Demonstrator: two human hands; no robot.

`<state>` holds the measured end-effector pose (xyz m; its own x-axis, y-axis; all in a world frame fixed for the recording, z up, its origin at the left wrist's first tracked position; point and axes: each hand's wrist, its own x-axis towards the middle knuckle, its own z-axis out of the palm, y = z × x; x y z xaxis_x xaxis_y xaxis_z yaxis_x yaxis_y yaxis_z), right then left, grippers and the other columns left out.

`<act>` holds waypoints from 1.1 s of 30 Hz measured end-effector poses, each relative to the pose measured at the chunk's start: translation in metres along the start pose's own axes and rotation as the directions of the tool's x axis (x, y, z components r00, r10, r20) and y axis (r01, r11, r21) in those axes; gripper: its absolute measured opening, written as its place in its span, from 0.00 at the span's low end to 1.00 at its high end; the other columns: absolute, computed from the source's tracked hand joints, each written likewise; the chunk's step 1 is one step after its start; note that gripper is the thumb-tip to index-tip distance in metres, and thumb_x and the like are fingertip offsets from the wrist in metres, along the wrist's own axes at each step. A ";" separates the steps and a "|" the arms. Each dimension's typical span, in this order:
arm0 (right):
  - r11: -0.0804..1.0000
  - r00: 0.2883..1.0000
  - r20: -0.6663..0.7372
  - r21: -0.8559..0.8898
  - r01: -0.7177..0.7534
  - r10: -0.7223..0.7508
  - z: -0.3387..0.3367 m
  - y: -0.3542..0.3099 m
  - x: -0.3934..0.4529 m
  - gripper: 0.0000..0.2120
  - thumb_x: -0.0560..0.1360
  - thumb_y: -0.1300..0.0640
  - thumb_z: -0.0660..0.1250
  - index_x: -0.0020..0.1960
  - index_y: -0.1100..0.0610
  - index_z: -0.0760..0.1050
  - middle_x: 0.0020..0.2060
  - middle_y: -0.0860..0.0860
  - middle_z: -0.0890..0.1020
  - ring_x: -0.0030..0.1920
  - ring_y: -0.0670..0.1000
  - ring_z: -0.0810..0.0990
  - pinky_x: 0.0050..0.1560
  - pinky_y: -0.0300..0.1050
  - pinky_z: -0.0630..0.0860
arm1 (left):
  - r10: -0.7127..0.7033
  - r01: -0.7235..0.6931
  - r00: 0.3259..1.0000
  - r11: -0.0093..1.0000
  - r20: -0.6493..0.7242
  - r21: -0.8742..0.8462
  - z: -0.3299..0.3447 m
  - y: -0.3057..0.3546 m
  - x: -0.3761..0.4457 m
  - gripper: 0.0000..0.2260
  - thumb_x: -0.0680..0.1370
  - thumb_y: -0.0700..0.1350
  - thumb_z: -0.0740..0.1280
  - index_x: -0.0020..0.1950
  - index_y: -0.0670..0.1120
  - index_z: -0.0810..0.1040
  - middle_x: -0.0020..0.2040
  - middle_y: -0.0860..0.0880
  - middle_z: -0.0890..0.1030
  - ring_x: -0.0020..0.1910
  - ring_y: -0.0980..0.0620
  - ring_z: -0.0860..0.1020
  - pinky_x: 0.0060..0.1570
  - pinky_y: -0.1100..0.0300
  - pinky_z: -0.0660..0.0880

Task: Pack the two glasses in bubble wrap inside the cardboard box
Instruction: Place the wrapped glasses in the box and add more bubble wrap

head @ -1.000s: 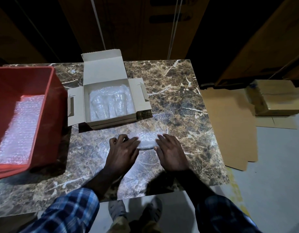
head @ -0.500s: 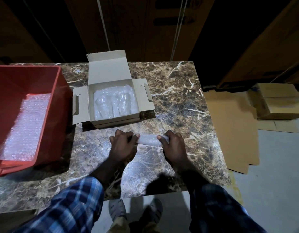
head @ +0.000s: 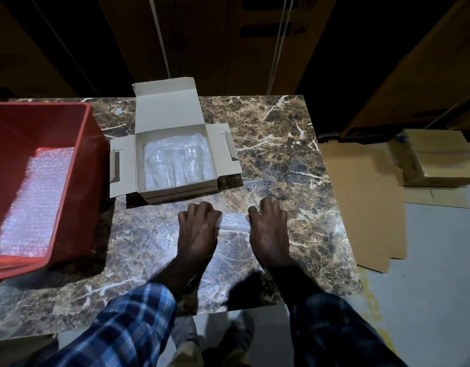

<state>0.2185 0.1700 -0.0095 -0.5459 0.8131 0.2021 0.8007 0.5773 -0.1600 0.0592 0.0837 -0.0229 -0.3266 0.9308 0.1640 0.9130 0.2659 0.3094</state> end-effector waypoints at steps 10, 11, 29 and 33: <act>0.974 0.977 0.060 0.104 0.199 -0.206 0.000 0.026 -0.012 0.13 0.75 0.62 0.69 0.59 0.60 0.78 0.58 0.57 0.79 0.59 0.58 0.77 0.61 0.52 0.69 | 0.189 -0.202 0.977 0.969 0.093 0.145 -0.016 -0.011 -0.004 0.15 0.80 0.54 0.65 0.62 0.49 0.78 0.57 0.51 0.79 0.55 0.45 0.74 0.51 0.47 0.66; 0.978 0.983 0.070 0.135 0.159 -0.170 -0.002 0.023 -0.007 0.12 0.74 0.65 0.69 0.57 0.60 0.79 0.56 0.56 0.80 0.57 0.57 0.77 0.60 0.52 0.71 | 0.177 -0.191 0.979 0.969 0.098 0.158 -0.019 -0.010 0.001 0.11 0.79 0.52 0.66 0.60 0.49 0.79 0.56 0.51 0.80 0.54 0.45 0.73 0.51 0.48 0.66; -0.123 0.859 0.475 0.880 -0.459 0.190 -0.104 -0.093 0.123 0.03 0.80 0.62 0.68 0.50 0.54 0.77 0.51 0.56 0.82 0.55 0.60 0.82 0.56 0.57 0.82 | -0.279 0.217 0.958 0.861 -0.071 -0.461 -0.139 -0.060 0.060 0.09 0.77 0.46 0.73 0.56 0.46 0.82 0.45 0.50 0.81 0.43 0.49 0.78 0.45 0.56 0.73; 0.532 0.998 0.061 0.845 -0.058 0.011 -0.105 -0.112 0.143 0.07 0.81 0.57 0.67 0.58 0.53 0.75 0.49 0.54 0.83 0.47 0.54 0.82 0.45 0.50 0.80 | -0.206 0.191 0.978 0.878 0.013 -0.438 -0.144 -0.076 0.077 0.17 0.73 0.45 0.77 0.61 0.48 0.80 0.55 0.53 0.81 0.50 0.52 0.77 0.53 0.55 0.74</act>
<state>0.0772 0.2138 0.1387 -0.5508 0.8227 0.1410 0.2488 0.3230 -0.9131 -0.0706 0.0989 0.1008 -0.5044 0.8593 0.0844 0.6325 0.3012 0.7136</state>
